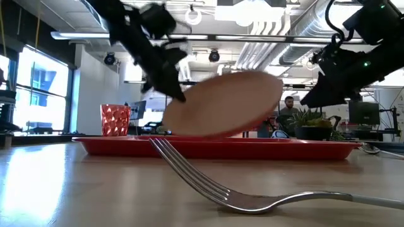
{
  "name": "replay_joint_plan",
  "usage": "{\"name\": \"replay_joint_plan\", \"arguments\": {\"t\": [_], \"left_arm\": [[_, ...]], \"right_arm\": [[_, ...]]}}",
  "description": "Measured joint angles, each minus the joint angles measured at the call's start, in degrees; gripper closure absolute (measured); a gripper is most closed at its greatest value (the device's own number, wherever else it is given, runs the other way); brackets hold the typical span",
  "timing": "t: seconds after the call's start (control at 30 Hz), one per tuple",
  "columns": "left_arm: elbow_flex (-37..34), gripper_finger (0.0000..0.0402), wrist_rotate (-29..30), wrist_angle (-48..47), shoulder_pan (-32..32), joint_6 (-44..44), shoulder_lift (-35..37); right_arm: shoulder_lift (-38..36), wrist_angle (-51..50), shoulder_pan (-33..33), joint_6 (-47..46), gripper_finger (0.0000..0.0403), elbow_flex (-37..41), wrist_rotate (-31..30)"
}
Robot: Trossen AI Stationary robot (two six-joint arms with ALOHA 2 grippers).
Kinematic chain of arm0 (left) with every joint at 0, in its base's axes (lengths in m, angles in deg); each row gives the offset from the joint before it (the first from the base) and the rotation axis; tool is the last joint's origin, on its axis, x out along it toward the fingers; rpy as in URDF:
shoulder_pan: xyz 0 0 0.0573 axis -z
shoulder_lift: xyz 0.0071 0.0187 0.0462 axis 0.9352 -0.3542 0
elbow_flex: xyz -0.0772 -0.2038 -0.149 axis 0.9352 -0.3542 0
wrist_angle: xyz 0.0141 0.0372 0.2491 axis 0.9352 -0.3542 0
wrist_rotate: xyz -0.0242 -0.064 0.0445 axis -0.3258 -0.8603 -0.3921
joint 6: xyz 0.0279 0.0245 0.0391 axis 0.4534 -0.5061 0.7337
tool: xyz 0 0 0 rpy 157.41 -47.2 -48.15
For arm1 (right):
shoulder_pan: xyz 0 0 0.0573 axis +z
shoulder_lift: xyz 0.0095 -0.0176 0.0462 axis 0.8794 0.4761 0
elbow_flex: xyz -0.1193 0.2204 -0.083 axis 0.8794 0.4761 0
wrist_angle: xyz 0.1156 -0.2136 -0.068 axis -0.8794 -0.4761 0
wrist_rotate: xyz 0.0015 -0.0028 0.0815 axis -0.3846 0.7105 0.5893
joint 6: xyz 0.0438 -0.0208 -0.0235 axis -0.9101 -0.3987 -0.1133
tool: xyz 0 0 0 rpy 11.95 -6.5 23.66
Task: Pick and place plate/cup/fork/spoon on tray
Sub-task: Put the orange plate on the red tray, then put the brown cup on the red tray to the top left of the orange plate
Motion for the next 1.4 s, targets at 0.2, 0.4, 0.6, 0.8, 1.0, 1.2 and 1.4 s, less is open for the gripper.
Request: {"name": "replay_joint_plan", "arguments": {"t": [0.2,0.4,0.6,0.8,1.0,1.2,1.4], "left_arm": [[0.1,0.0397,-6.1,1.3,-3.2,-3.8,-7.6],[0.1,0.0379,-7.8,1.4,-4.1,-5.6,-9.6],[0.0,0.0324,-4.8,2.3,-4.2,-4.0,-8.4],[0.0,0.0278,0.9,2.1,-4.6,0.5,-4.3],[0.0,0.0267,5.3,4.4,-1.8,10.2,4.2],[-2.0,0.0279,25.3,16.3,4.6,19.4,9.0],[-11.1,0.0291,20.9,35.4,8.9,22.9,7.0]], "right_arm": [[-1.6,-1.2,0.0,0.3,0.0187,0.0,0.1],[-1.5,-3.6,0.1,-1.8,0.0187,0.0,1.2],[-1.6,-3.8,0.1,-3.6,0.0187,0.0,-0.4],[-1.6,-3.0,0.0,-4.3,0.0187,0.0,-0.4],[-1.6,-6.4,-3.4,-13.1,0.0187,0.0,0.6],[-1.4,-4.9,-8.9,-18.2,0.0189,0.0,8.5],[0.7,4.5,-9.9,-20.1,0.0218,-0.3,16.2]]}}
